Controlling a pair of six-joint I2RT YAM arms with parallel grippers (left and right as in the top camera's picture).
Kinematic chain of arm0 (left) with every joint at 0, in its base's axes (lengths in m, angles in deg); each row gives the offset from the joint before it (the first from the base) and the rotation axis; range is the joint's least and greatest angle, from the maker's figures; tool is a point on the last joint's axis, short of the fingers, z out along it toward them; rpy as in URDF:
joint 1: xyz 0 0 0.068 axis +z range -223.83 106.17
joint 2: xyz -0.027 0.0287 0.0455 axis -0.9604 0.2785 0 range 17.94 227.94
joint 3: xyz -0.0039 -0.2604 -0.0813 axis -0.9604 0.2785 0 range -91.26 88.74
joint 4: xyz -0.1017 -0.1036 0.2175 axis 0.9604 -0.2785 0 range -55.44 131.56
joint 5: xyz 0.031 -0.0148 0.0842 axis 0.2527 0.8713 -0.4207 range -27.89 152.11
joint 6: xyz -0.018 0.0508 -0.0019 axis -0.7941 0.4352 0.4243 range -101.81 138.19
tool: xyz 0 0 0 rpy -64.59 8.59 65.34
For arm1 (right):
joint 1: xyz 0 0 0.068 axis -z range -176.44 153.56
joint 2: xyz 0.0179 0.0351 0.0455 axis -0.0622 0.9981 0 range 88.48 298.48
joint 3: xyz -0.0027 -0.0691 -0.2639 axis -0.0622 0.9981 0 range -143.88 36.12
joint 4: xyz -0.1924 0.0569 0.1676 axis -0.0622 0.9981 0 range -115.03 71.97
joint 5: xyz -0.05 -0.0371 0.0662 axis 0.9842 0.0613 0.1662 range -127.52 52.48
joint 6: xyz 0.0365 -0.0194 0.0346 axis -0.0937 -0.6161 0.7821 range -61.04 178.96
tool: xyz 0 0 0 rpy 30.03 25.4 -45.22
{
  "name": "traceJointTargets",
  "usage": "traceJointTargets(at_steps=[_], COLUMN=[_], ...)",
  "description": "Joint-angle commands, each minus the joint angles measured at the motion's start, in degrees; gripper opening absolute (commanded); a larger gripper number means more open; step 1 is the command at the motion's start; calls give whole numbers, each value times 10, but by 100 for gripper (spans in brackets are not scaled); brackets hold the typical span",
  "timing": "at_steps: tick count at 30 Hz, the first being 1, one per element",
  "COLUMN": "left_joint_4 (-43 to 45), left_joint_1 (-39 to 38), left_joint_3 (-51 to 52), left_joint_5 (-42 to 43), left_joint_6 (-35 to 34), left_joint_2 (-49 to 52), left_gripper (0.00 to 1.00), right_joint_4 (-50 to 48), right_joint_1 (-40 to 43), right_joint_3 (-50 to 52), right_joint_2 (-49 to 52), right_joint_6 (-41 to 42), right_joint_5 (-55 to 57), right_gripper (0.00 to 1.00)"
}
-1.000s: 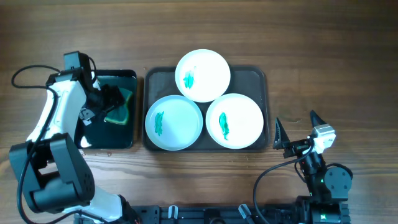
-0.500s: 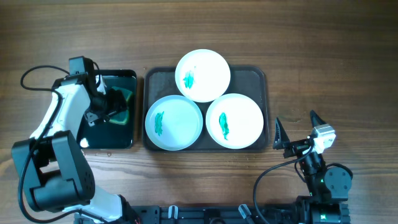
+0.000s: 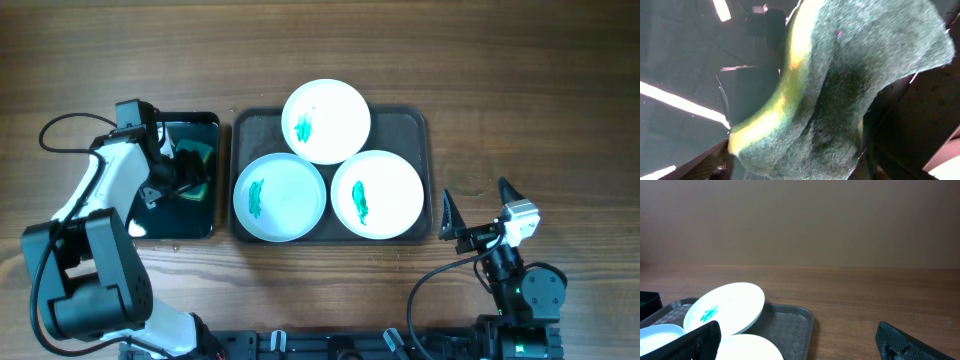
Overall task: Clean dirty plates on tray and stack at the side
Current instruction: 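Reach the left gripper into the black water tray and grasp the sponge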
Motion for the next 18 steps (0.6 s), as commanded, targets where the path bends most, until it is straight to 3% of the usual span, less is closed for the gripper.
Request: traceJointTargets(at_steps=[1,3,4,5,13,15,18], left_joint_4=[17,23,28,34,41,41,41], left_joint_1=[-3,-3,-3,-3,-3,-3,-2], left_joint_3=[2,2,2,2,12,19,22], left_joint_5=[9,9,8,9,9,6,4], left_joint_6=[-3,2,4,4,12,19,19], left_joint_2=[8,8,8,8,18,21,21], left_gripper=[76,81,98,100,95,88,64], right_joint_4=[-3,-3,-3,-3,-3,-3,-3], right_joint_1=[-3,-3,-3,-3,-3,-3,-3], right_joint_3=[1,1,1,1,1,1,1], right_joint_2=[0,0,0,0,0,0,0], right_joint_6=[-10,-10,-10,-10,-10,-10,-10], right_joint_5=[-7,-7,-7,-7,-7,-7,-7], right_gripper=[100,100,100,100,100,100,100])
